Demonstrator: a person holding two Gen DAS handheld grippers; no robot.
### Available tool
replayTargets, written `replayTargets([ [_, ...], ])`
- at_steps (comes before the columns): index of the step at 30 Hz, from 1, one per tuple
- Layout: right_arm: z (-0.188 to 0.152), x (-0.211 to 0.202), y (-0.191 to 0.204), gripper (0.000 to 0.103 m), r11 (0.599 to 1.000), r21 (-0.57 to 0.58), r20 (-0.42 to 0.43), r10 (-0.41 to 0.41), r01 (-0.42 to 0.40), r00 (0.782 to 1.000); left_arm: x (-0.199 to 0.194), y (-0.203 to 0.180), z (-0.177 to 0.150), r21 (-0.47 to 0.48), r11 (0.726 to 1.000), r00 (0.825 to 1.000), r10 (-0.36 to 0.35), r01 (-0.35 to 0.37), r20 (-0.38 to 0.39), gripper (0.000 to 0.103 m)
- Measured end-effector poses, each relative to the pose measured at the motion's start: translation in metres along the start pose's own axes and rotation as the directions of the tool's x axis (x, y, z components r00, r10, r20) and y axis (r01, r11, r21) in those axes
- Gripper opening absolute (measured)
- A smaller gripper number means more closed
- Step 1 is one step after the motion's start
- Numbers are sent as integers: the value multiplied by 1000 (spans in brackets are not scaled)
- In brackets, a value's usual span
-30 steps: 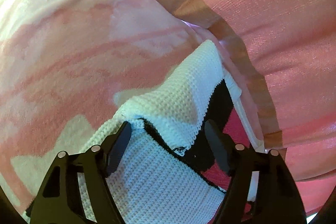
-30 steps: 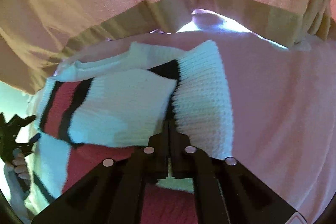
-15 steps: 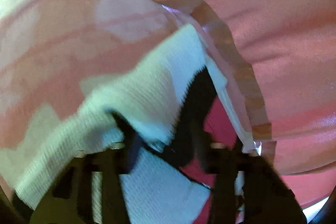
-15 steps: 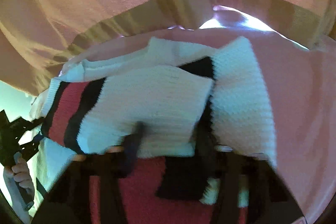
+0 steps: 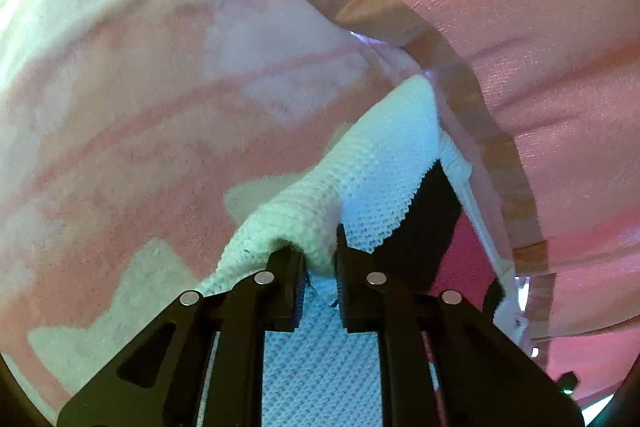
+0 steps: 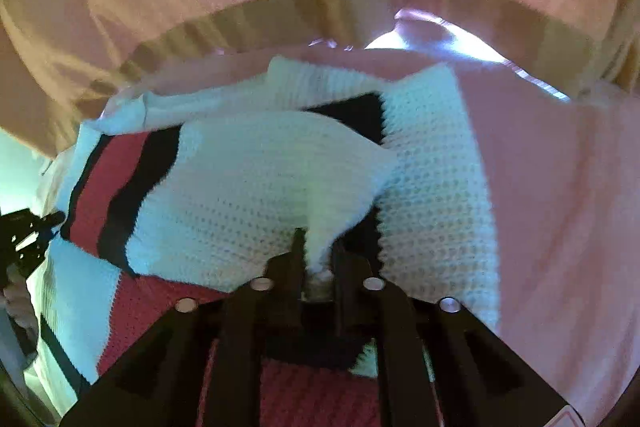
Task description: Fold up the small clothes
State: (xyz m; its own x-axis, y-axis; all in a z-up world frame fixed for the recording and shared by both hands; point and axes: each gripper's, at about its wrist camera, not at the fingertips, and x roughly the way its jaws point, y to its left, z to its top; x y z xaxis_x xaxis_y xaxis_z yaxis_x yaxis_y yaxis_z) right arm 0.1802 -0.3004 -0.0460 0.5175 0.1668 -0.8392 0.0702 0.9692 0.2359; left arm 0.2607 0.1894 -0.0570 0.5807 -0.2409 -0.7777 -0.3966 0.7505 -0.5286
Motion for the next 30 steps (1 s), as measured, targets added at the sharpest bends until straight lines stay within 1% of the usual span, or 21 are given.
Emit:
replayTargets([
  [1,5,-11,3,21,1000,9,17,-29,29,999,-1,-1,-1,4,1000,1000,-2,2,3,14],
  [3,13,-52,20,29,995,6,156,-99,99,983,-2,3,-1,-13,1000,1000,-7,7,0,14],
  [4,17,-65,36,30,996,-21,202,-85,91,976,-2,5,-1,-21,1000,1000,-14,14,-4,15],
  [5,22,-67,52,30,997,-51,205,-41,53,978,-2,7,0,-26,999,1000,-20,19,-11,15],
  [7,34,-56,93,30,992,-109,153,84,-68,985,-4,9,0,-14,1000,1000,-24,24,-16,15],
  [8,42,-38,129,30,976,-151,94,172,-157,981,-3,8,0,-7,1000,1000,-22,21,-17,15],
  [10,51,-11,177,30,949,-210,31,246,-234,969,-4,7,-1,5,1000,1000,-19,19,-20,15],
  [12,62,24,241,32,920,-301,-6,261,-250,965,-3,7,-1,15,1000,1000,-17,17,-25,15],
  [13,68,38,262,33,911,-323,-21,265,-257,964,-3,7,-2,17,1000,1000,-15,15,-26,15],
  [15,75,59,294,49,898,-360,-32,260,-254,965,-2,5,-2,27,1000,1000,-10,11,-29,15],
  [17,82,81,316,56,890,-404,-23,223,-213,975,0,0,-2,43,999,1000,0,1,-28,15],
  [18,84,94,325,56,887,-422,-21,194,-185,981,0,-2,-2,50,999,1000,5,-3,-28,15],
  [19,89,108,330,53,886,-427,-34,186,-182,982,1,-3,-2,58,998,1000,9,-8,-28,15],
  [20,91,120,335,14,879,-430,-71,193,-205,979,1,-4,-2,63,998,999,13,-11,-32,15],
  [21,94,130,338,6,880,-422,-104,193,-219,976,1,-4,-2,59,998,999,12,-10,-35,15],
  [22,98,132,340,6,883,-414,-95,201,-222,975,2,-7,-1,52,999,999,10,-8,-39,15],
  [24,107,123,344,6,887,-412,-9,227,-210,974,2,-5,0,39,999,999,6,-5,-46,15],
  [25,111,126,347,6,890,-400,0,238,-218,971,2,-5,1,39,999,999,6,-4,-47,15],
  [27,107,152,356,6,891,-417,-49,175,-180,983,3,-5,2,57,998,999,20,-18,-40,15],
  [28,104,159,359,6,887,-435,-36,155,-155,987,4,-6,3,65,998,999,24,-22,-36,15],
  [30,105,151,359,8,896,-418,-24,154,-150,988,5,-12,0,95,995,999,43,-41,-20,16],
])
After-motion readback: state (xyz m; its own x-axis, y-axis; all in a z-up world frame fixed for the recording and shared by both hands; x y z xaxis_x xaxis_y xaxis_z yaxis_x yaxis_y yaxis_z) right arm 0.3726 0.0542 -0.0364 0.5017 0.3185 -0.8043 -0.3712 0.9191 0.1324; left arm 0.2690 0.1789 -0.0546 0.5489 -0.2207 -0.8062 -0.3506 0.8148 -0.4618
